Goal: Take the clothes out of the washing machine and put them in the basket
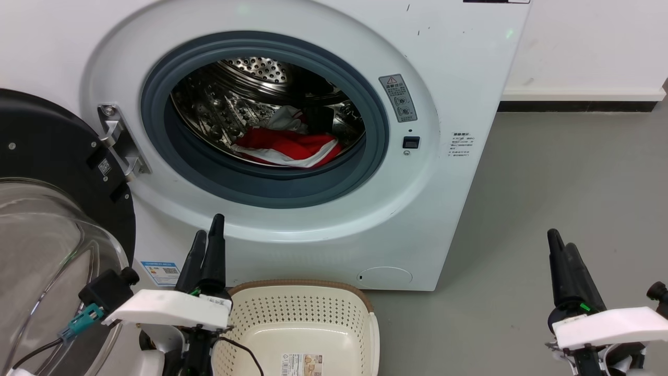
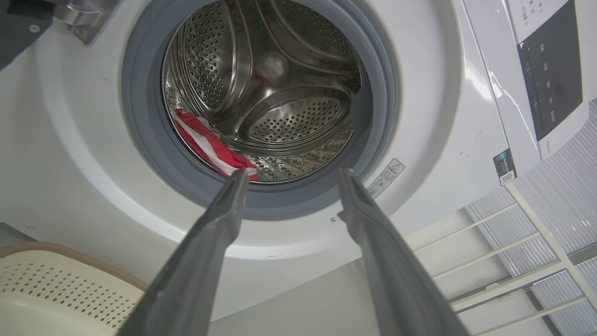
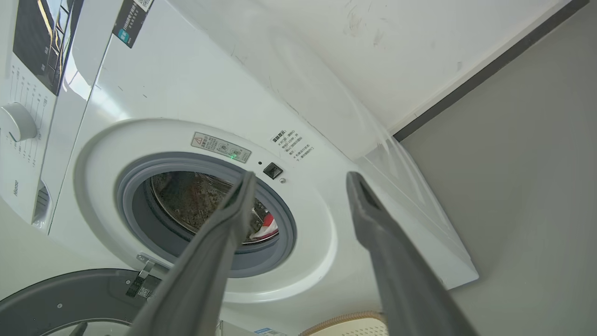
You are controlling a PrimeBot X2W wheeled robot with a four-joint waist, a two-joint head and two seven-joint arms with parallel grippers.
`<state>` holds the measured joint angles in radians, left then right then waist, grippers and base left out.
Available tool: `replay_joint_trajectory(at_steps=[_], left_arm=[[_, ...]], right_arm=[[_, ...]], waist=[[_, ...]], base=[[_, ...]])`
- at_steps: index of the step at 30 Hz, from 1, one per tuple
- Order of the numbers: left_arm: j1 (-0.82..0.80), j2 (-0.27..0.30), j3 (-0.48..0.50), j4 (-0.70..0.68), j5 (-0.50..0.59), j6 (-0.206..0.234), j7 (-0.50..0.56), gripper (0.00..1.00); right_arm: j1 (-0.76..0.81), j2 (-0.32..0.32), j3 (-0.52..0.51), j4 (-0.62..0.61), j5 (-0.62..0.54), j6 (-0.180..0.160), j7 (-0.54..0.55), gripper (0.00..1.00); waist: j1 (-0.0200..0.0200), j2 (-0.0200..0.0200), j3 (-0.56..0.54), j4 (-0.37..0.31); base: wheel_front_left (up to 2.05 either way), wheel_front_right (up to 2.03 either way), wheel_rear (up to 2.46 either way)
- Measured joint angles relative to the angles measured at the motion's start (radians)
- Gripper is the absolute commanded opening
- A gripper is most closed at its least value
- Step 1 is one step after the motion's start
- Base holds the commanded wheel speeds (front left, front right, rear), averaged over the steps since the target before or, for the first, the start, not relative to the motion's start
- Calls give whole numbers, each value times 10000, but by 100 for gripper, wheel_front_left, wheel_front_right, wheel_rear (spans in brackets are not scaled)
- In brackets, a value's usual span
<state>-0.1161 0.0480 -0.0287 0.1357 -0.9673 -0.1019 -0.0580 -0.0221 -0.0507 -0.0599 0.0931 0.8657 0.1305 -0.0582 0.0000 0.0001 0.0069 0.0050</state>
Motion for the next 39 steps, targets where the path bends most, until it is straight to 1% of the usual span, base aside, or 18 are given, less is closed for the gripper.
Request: replay_joint_trajectory(at_steps=[11, 26, 27, 36, 37, 39], left_arm=[[-113, 2, -382, 98, 1816, 186, -349, 100], [-173, 6, -713, 449, 3787, 403, -784, 100], [-215, 6, -788, 617, 4385, 437, -918, 100], [-310, 10, -905, 821, 5367, 522, -1139, 100], [-326, 10, -961, 872, 5670, 533, -1214, 100], [-341, 10, -997, 903, 5866, 537, -1264, 100]], right_arm=[[120, 0, 71, 38, -1722, 0, -351, 100], [255, 0, 92, 291, -3707, 2, -732, 100], [287, 0, 144, 301, -4332, 2, -748, 100], [461, 0, 117, 309, -5461, 2, -736, 100], [461, 0, 117, 297, -5843, 2, -748, 100], [464, 0, 123, 288, -6059, 2, -782, 100]], waist=[[0, 0, 8, 31], [0, 0, 7, 99], [0, 0, 4, 130], [0, 0, 13, 176], [0, 0, 29, 189], [0, -1, 42, 200]], base=[[0, 0, 0], [0, 0, 0], [0, 0, 0], [0, 0, 0], [0, 0, 0], [0, 0, 0]])
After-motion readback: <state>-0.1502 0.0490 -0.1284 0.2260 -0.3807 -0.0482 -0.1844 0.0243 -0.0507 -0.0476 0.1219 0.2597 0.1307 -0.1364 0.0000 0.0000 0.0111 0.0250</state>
